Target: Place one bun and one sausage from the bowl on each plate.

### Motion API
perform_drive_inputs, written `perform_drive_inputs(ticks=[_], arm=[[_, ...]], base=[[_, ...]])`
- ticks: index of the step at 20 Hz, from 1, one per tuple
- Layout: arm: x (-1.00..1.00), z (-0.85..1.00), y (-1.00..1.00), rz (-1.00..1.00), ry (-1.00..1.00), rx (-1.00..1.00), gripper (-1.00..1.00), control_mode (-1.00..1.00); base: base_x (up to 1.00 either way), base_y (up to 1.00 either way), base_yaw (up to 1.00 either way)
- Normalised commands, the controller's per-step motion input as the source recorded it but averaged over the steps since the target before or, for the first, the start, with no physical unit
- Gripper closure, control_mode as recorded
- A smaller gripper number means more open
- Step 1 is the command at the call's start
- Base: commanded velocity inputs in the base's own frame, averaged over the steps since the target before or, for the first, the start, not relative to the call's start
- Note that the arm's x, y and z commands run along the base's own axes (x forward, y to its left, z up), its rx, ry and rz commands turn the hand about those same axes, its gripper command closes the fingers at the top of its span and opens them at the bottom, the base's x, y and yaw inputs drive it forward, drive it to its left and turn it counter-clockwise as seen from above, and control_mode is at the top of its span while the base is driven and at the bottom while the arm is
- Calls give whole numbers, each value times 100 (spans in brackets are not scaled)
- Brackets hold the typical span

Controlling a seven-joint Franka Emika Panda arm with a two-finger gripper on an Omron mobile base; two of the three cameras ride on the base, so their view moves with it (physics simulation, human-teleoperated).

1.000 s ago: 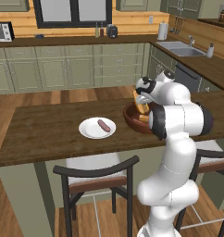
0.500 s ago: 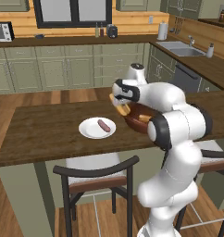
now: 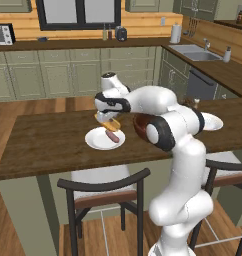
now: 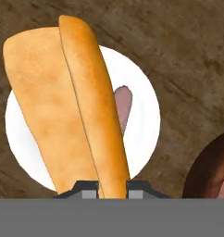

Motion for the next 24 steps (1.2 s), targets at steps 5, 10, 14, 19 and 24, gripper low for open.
perform_drive_inputs(ticks=[5, 10, 14, 19, 24], arm=[[0, -87, 37, 6, 2, -13, 100, -100], [23, -81, 0, 1, 8, -3, 100, -100], [48, -15, 0, 0, 2, 0, -100, -100], [2, 45, -4, 0, -9, 4, -100, -100], [-24, 96, -54, 0, -22, 13, -100, -100]], base=[[0, 0, 0], [0, 0, 0], [0, 0, 0], [0, 0, 0], [0, 0, 0]])
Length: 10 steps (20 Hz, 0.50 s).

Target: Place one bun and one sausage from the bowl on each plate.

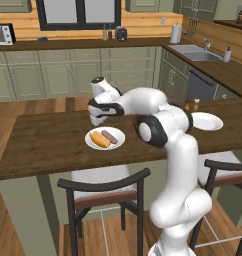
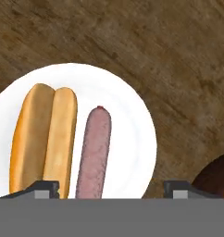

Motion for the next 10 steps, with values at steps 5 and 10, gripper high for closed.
perform_drive_inputs(ticks=[5, 10], arm=[[-61, 61, -100, -4, -34, 23, -100, -100], [-76, 27, -100, -14, -18, 17, -100, -100]], base=[[0, 0, 0], [0, 0, 0]])
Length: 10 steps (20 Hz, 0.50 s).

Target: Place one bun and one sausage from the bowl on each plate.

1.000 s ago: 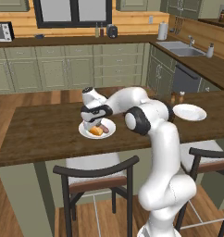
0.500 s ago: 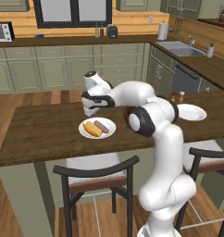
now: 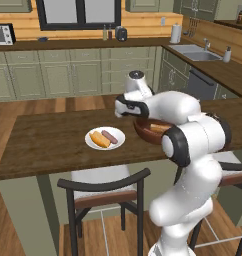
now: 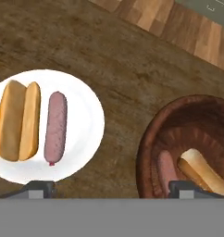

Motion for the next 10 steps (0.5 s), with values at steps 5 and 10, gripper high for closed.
perform_drive_inputs(ticks=[5, 10], arm=[[-56, 15, -100, -21, 14, 4, -100, -100], [0, 9, -98, -14, 25, -3, -100, -100]], base=[[0, 0, 0], [0, 0, 0]])
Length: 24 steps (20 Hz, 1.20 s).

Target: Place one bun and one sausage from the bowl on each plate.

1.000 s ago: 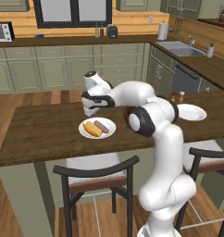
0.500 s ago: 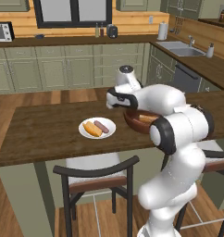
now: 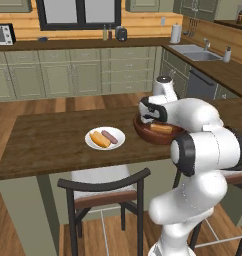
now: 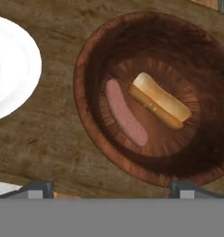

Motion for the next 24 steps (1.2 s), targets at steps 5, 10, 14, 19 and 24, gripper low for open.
perform_drive_inputs(ticks=[5, 10, 14, 19, 24], arm=[[22, 0, -47, 0, 0, 0, -100, -100], [2, -29, -35, 4, 1, 0, -100, -100], [19, -48, -32, 10, 7, 0, -100, -100], [41, -49, -23, 14, 2, 0, -100, -100], [57, -34, -2, 19, 0, 0, -100, -100]], base=[[0, 0, 0], [0, 0, 0], [0, 0, 0], [0, 0, 0], [0, 0, 0]])
